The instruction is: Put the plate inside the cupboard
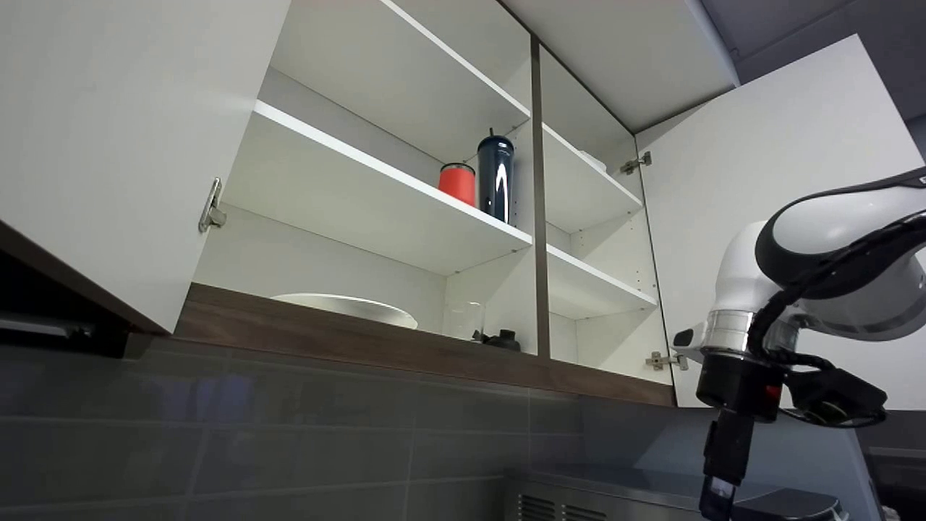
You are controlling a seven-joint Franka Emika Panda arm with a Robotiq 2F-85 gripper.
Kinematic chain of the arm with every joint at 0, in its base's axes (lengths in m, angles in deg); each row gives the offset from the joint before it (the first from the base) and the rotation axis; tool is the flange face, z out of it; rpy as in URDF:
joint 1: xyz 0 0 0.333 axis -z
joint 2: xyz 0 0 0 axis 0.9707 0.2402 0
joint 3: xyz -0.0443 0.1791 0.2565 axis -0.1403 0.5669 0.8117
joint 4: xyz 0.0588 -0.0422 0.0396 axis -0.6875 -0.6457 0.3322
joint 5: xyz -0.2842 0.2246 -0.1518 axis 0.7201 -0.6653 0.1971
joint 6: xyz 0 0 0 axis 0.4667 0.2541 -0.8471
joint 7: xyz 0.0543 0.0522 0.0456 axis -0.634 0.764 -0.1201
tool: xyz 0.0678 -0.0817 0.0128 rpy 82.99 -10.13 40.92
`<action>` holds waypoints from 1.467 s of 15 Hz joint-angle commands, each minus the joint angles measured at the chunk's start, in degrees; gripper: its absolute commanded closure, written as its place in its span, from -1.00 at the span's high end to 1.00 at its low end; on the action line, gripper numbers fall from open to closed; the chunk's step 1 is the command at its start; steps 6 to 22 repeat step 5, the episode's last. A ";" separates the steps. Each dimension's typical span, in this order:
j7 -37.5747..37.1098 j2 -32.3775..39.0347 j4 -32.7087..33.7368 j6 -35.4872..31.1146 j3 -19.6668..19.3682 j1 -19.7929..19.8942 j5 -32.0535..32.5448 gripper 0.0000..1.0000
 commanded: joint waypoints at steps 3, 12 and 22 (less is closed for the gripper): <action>-0.75 -0.21 -0.26 0.00 -0.90 -1.25 0.81 1.00; -0.76 -0.29 -0.26 0.00 -0.90 -1.26 0.82 1.00; -0.76 -0.29 -0.26 0.00 -0.90 -1.26 0.82 1.00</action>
